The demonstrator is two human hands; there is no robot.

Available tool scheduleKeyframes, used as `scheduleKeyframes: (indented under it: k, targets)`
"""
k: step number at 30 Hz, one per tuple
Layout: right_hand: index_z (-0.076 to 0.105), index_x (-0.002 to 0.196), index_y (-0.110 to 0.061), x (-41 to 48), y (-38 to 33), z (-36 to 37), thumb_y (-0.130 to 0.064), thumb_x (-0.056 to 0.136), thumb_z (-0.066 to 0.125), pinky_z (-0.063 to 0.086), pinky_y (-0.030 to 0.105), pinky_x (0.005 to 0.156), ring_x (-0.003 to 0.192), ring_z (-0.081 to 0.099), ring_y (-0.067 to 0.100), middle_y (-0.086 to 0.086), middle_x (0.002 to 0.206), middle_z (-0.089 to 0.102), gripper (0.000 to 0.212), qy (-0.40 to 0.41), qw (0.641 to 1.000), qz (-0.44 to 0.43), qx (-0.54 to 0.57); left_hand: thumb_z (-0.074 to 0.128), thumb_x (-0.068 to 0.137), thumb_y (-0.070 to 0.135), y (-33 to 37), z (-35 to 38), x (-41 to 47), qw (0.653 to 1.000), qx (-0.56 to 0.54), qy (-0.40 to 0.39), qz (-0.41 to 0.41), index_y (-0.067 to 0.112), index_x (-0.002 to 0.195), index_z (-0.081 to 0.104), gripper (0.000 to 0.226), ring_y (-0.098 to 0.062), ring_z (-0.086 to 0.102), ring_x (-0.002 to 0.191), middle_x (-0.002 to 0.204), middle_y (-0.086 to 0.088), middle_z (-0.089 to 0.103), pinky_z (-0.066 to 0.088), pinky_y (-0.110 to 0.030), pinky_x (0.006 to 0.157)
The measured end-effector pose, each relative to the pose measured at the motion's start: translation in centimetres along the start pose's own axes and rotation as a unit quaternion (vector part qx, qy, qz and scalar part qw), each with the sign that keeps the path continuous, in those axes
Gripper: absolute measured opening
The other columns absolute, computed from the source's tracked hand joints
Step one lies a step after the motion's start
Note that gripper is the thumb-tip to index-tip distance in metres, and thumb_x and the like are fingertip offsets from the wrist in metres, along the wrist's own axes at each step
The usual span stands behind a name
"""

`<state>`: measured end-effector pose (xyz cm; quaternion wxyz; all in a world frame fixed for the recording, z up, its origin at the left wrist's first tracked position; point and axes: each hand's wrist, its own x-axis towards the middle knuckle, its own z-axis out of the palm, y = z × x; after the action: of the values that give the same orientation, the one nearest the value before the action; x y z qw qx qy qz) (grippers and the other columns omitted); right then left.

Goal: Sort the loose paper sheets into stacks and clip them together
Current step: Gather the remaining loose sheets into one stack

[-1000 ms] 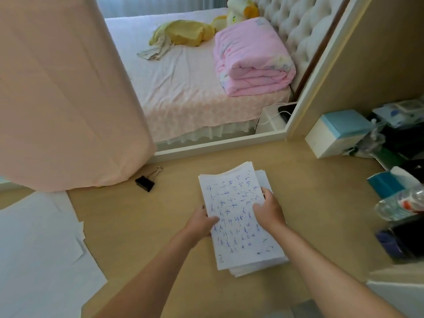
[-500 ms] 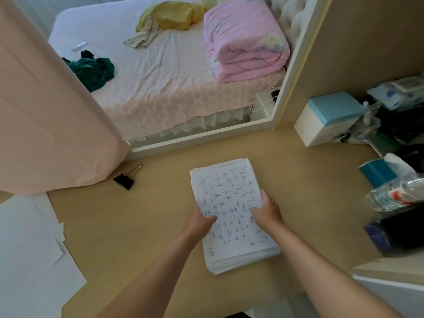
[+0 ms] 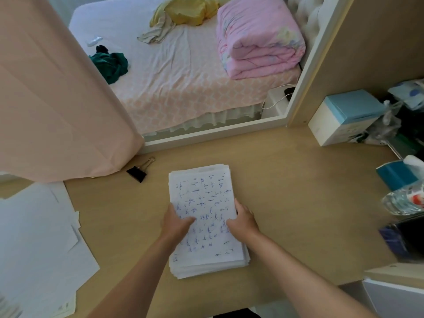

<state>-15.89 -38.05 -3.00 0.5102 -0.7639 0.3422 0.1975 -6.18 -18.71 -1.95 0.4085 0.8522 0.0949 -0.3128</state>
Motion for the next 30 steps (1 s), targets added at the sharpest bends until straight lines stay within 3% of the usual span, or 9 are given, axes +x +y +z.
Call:
scheduleKeyframes:
  k: [2, 4, 6, 8, 10, 14, 19, 27, 30]
  targets:
    - [0.026, 0.153, -0.032, 0.1, -0.6, 1.3, -0.041, 0.065, 0.044, 0.037, 0.046, 0.113, 0.142, 0.032, 0.023, -0.008, 0.153, 0.037, 0.091, -0.020, 1.000, -0.013, -0.011, 0.076, 0.066, 0.039, -1.6, -1.8, 1.1, 1.000, 0.025, 0.003, 0.002, 0.034, 0.121, 0.040, 0.066, -0.027, 0.059, 0.113, 0.120, 0.003, 0.059, 0.051, -0.055, 0.096]
    - [0.026, 0.152, -0.029, -0.3, -2.0, 1.8, -0.043, 0.070, 0.046, 0.035, 0.045, 0.114, 0.141, 0.029, 0.025, -0.003, 0.151, 0.036, 0.086, -0.026, 0.998, -0.018, -0.051, 0.073, 0.074, 0.036, -1.6, -3.9, 0.8, 0.999, 0.046, -0.008, 0.004, 0.030, 0.127, 0.038, 0.064, -0.029, 0.060, 0.113, 0.123, 0.001, 0.058, 0.051, -0.055, 0.096]
    - [0.026, 0.151, -0.023, -1.2, -3.9, 2.1, -0.035, 0.084, 0.052, 0.033, 0.040, 0.110, 0.137, 0.025, 0.028, 0.003, 0.145, 0.033, 0.073, 0.021, 0.991, -0.038, -0.128, 0.070, 0.082, 0.033, -1.7, -5.8, 0.7, 0.996, 0.084, -0.007, 0.017, 0.023, 0.131, 0.039, 0.058, -0.030, 0.056, 0.116, 0.126, -0.003, 0.055, 0.049, -0.053, 0.098]
    - [0.030, 0.149, -0.020, -1.6, -6.0, 2.8, -0.030, 0.088, 0.054, 0.034, 0.037, 0.106, 0.130, 0.028, 0.027, 0.006, 0.141, 0.032, 0.067, 0.112, 0.966, -0.100, -0.210, 0.067, 0.088, 0.033, -2.0, -7.6, 0.8, 0.993, 0.114, 0.028, 0.025, 0.016, 0.144, 0.036, 0.066, -0.031, 0.047, 0.128, 0.139, -0.008, 0.048, 0.043, -0.048, 0.104]
    - [0.035, 0.146, -0.019, -2.1, -8.5, 4.4, -0.027, 0.089, 0.054, 0.037, 0.036, 0.104, 0.126, 0.032, 0.026, 0.006, 0.137, 0.033, 0.061, 0.140, 0.954, -0.148, -0.220, 0.065, 0.091, 0.033, -2.5, -9.5, 0.6, 0.995, 0.088, 0.047, 0.029, 0.016, 0.150, 0.033, 0.069, -0.026, 0.046, 0.130, 0.146, -0.007, 0.045, 0.043, -0.042, 0.104]
    - [0.045, 0.138, -0.027, -3.5, -14.0, 10.4, -0.029, 0.095, 0.050, 0.053, 0.039, 0.093, 0.116, 0.048, 0.016, -0.004, 0.130, 0.042, 0.043, 0.014, 0.974, -0.178, -0.141, 0.061, 0.094, 0.033, -4.8, -13.9, 0.5, 0.994, 0.072, 0.046, 0.075, 0.019, 0.144, 0.043, 0.055, -0.019, 0.053, 0.117, 0.137, -0.002, 0.052, 0.048, -0.031, 0.090]
    - [0.057, 0.127, -0.029, -4.9, -19.7, 21.4, -0.021, 0.096, 0.049, 0.044, 0.016, 0.073, 0.093, 0.053, 0.002, -0.011, 0.111, 0.055, 0.034, -0.063, 0.975, -0.183, -0.109, 0.060, 0.094, 0.035, -10.2, -22.6, 0.2, 0.992, 0.059, 0.062, 0.092, 0.022, 0.140, 0.047, 0.049, -0.018, 0.059, 0.110, 0.129, 0.002, 0.056, 0.051, -0.035, 0.094]
    - [0.060, 0.126, -0.020, -5.6, -26.2, 40.7, -0.021, 0.096, 0.054, 0.047, 0.024, 0.077, 0.096, 0.059, 0.014, 0.000, 0.119, 0.059, 0.031, -0.132, 0.959, -0.169, -0.187, 0.057, 0.096, 0.032, -25.0, -40.0, 1.2, 0.986, 0.079, 0.139, 0.042, 0.019, 0.140, 0.047, 0.047, -0.022, 0.056, 0.120, 0.135, -0.003, 0.056, 0.046, -0.036, 0.099]
    - [0.057, 0.128, -0.024, -5.0, -27.5, 45.6, -0.025, 0.093, 0.058, 0.049, 0.028, 0.087, 0.116, 0.053, 0.018, 0.001, 0.134, 0.048, 0.035, -0.102, 0.954, -0.160, -0.232, 0.055, 0.096, 0.030, -30.1, -44.8, 1.4, 0.982, 0.115, 0.149, -0.006, 0.018, 0.144, 0.043, 0.051, -0.026, 0.042, 0.132, 0.143, -0.006, 0.048, 0.043, -0.042, 0.103]
